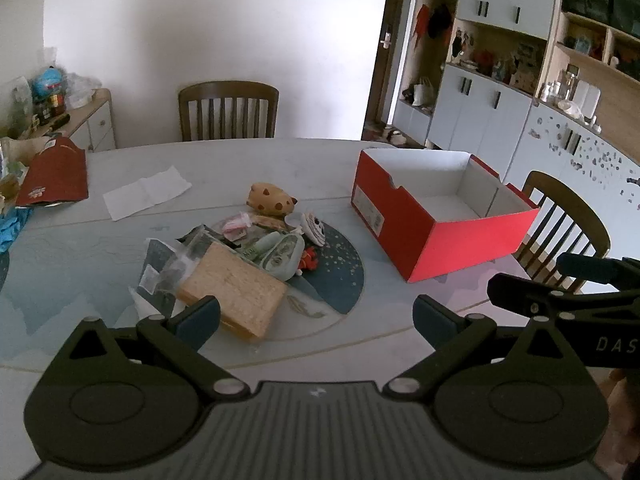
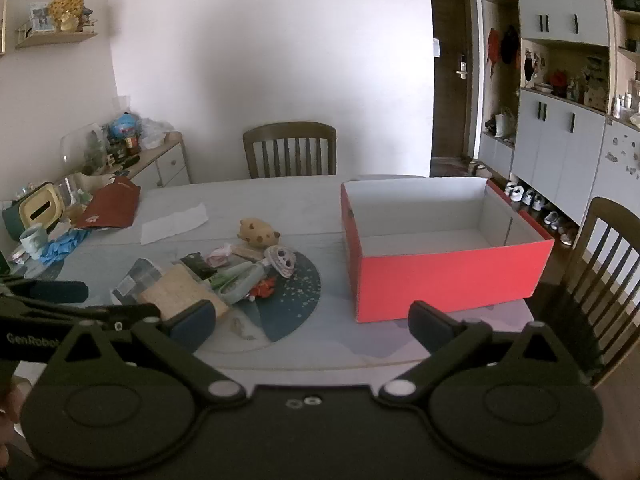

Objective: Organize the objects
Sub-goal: 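Move both tools toward the pile of items on the table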

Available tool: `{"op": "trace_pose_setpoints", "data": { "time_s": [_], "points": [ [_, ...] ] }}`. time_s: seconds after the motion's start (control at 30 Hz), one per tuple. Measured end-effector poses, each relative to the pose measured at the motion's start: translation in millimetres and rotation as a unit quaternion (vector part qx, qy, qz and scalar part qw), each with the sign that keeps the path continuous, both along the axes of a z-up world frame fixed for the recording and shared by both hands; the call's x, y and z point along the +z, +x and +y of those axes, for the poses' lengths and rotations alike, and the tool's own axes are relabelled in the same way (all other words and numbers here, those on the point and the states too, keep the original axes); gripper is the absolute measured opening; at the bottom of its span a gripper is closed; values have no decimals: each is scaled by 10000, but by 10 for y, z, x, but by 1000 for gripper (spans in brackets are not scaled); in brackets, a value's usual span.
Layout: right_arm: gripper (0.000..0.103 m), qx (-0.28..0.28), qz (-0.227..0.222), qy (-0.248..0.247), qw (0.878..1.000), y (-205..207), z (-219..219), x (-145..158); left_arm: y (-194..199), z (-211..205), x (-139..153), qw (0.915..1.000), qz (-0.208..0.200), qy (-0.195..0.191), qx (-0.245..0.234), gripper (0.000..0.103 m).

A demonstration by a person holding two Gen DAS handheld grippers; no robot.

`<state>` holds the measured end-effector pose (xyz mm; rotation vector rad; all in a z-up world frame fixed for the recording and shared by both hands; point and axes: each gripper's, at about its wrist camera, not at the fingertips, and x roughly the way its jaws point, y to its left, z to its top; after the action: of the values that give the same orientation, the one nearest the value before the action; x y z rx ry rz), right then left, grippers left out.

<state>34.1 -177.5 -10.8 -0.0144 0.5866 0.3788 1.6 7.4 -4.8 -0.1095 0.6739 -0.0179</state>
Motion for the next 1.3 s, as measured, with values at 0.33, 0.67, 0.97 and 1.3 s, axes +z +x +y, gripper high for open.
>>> {"op": "trace_pose_setpoints", "data": {
  "time_s": [0.33,0.67,0.97,1.3],
  "points": [
    [103,62,-7,-12,10000,13,-5,-3,-5,-7,16,10000,-12,8,28,103],
    [103,119,-12,5,9999,20,1,18,-31,46,20,9997,-54,-196,109,103],
    [103,264,-58,40,9996,28,35,45,-59,76,47,9993,-157,-224,257,103],
    [103,393,-118,94,9991,65,143,62,-31,158,67,9990,-266,-164,306,102]
  ]
}}
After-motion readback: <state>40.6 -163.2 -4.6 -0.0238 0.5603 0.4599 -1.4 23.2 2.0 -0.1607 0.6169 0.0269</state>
